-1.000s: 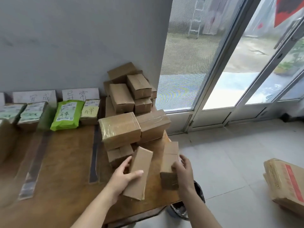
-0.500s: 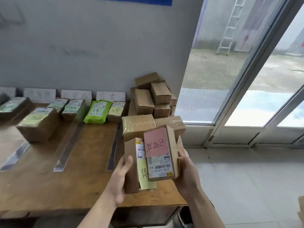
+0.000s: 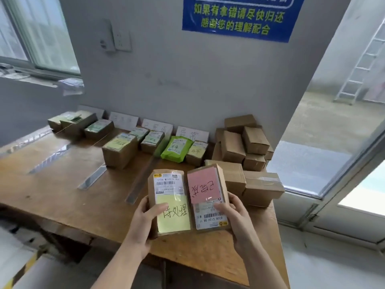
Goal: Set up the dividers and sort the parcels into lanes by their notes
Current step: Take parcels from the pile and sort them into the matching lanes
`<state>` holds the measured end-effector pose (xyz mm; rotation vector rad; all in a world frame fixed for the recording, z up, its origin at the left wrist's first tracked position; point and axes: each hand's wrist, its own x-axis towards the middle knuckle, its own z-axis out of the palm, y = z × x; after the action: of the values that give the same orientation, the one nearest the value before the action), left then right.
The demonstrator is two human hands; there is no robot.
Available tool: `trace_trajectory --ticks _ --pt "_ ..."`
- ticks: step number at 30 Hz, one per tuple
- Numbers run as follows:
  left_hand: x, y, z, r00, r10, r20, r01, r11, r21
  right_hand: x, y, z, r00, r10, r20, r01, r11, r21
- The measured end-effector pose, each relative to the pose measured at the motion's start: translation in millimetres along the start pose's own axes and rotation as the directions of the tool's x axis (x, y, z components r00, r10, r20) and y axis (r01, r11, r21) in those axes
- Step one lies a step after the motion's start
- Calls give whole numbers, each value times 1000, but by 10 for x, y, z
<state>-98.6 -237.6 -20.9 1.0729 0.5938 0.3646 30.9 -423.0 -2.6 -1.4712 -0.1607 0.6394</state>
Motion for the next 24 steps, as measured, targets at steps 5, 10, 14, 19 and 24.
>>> trace_trajectory --ticks 5,10,14,19,24 --pt "13 314 -502 997 72 -21 -73 995 -70 35 -194 433 997 0 76 26 936 -351" --pt "55 672 -1137 984 103 149 -89 991 -97 131 -467 1070 927 -47 373 327 592 -737" --pt "160 871 -1719 931 157 329 -40 941 -336 201 -571 1692 875 -102 473 397 711 -581" --pt "277 1027 -2231 954 102 283 -1 942 -336 375 -492 2434 950 -237 202 296 886 -357" --pt "378 1166 -2625 935 97 342 29 938 -345 523 -438 2958 982 -126 141 172 902 -396"
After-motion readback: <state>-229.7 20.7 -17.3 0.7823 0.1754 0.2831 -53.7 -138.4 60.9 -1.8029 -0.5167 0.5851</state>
